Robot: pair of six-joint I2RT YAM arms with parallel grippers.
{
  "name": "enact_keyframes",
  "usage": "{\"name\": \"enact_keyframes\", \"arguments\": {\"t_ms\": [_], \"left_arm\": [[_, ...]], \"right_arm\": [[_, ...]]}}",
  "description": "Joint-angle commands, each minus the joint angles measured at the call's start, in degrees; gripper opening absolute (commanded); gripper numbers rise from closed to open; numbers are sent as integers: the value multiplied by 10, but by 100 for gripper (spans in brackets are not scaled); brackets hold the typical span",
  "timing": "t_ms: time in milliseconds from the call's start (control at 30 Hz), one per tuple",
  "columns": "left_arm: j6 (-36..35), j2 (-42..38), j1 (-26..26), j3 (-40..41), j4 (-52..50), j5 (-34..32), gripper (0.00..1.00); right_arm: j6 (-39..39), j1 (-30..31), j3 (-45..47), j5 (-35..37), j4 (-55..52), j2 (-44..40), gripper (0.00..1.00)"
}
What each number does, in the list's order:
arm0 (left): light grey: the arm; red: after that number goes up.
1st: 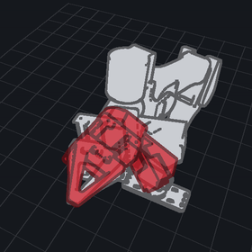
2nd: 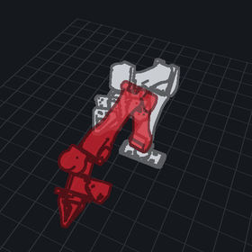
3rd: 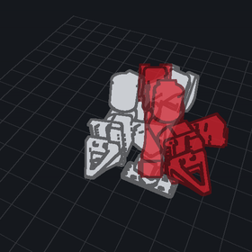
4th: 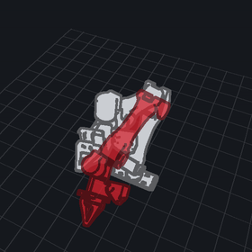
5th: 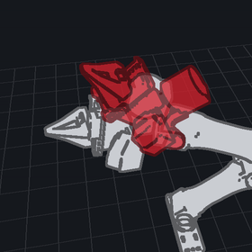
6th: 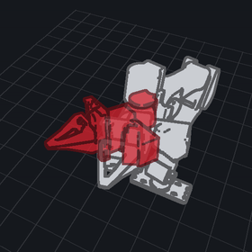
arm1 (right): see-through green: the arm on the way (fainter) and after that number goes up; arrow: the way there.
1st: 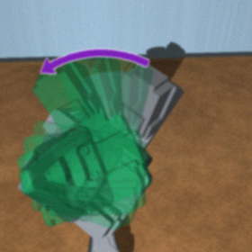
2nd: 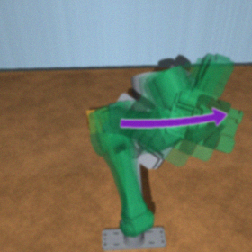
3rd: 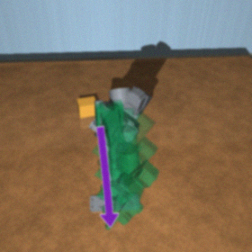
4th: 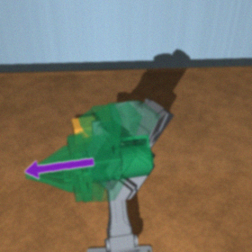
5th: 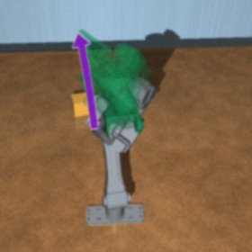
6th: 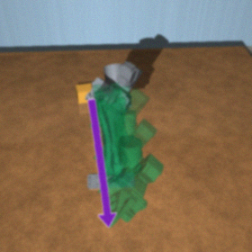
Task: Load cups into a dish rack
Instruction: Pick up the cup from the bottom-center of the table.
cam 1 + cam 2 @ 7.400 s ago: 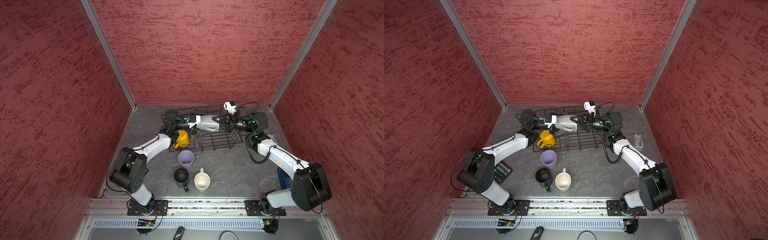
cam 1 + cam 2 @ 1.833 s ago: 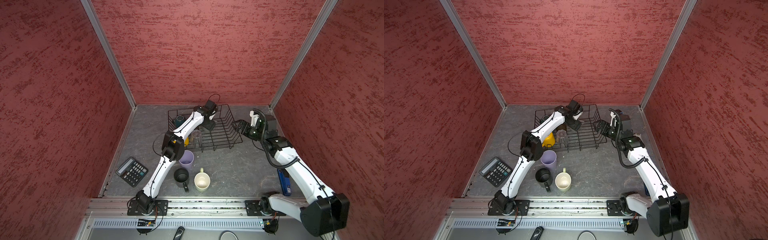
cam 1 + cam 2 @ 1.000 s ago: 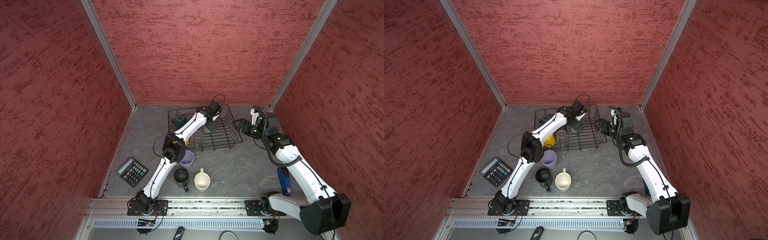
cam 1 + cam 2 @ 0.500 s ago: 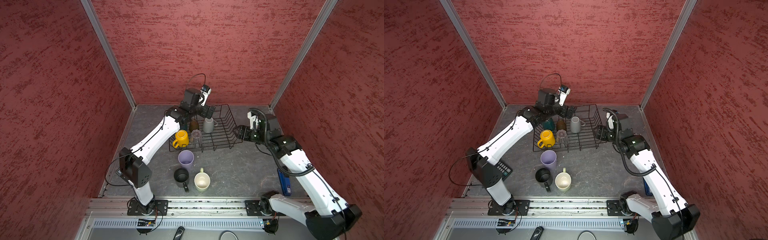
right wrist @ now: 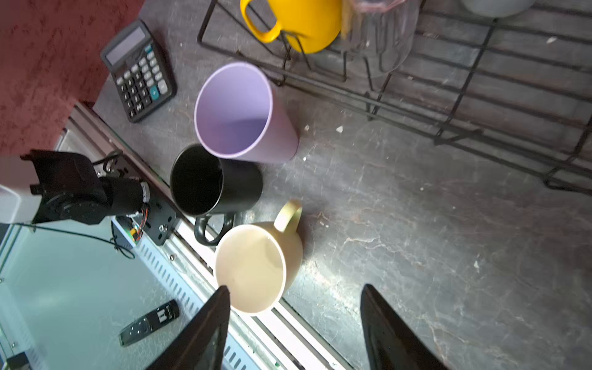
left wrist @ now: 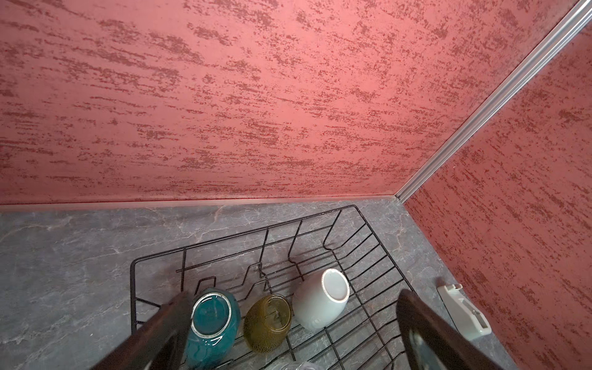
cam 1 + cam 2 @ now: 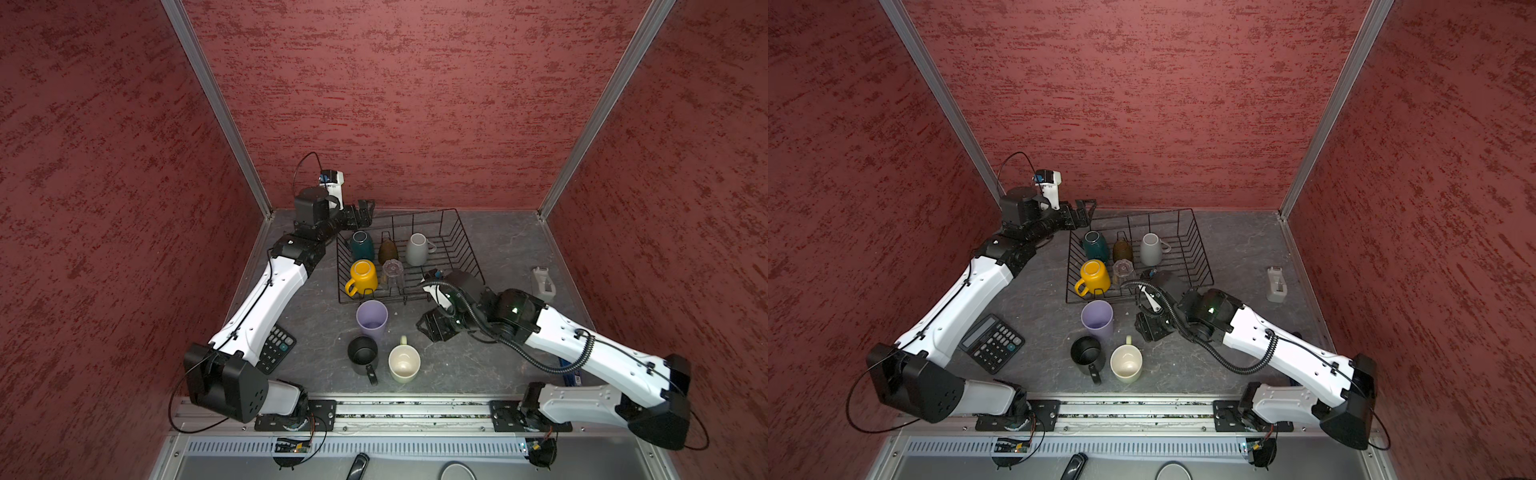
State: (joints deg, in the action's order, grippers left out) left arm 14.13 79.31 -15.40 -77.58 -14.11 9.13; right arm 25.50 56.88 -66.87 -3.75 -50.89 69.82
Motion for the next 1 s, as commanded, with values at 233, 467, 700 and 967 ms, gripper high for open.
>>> {"name": "enact_keyframes", "arguments": {"t_ms": [233,467,700,967], "left_arm": [[52,-31,43,38,30,55,100],[56,-33,58,43,25,77,100],[59,-48,73,51,28,83,100],[67,-57,85,60,35,96,100]], "right_arm": [[17,65,45,-14,-12,44,61],[11,76,47,-35,33,90,58],[6,86,47,-38,61,146,53],[1,87,30,19,50,201,44]]}}
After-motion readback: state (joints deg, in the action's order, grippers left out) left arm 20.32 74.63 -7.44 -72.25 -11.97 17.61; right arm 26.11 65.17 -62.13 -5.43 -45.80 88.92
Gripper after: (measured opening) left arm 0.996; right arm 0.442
